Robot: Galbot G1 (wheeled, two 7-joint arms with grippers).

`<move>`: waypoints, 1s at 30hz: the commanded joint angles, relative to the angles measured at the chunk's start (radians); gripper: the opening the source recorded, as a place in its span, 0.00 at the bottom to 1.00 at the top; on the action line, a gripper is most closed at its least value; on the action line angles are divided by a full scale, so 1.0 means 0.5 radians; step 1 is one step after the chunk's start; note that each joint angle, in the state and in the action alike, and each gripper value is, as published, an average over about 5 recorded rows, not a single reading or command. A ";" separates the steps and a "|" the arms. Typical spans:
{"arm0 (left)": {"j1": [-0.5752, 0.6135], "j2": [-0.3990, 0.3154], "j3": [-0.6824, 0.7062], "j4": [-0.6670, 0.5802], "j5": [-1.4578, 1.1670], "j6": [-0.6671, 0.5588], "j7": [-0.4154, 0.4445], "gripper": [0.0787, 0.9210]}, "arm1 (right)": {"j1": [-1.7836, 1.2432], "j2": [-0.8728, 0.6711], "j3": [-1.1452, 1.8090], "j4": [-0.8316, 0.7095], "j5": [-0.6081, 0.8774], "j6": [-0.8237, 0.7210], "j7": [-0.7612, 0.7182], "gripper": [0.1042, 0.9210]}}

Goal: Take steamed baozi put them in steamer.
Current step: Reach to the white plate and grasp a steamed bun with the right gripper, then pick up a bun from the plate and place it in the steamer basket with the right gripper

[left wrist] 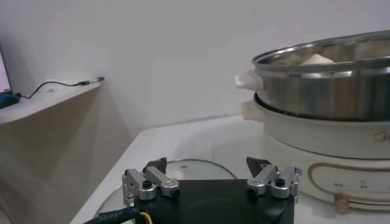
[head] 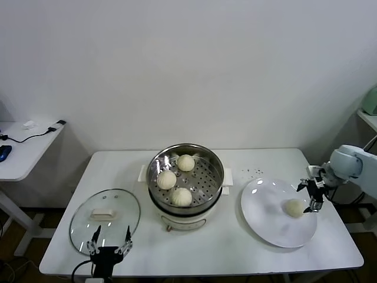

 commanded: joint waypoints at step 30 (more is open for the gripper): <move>-0.006 -0.020 0.000 -0.007 -0.009 0.008 -0.002 0.88 | 0.099 0.125 0.014 -0.059 0.014 -0.016 -0.113 0.60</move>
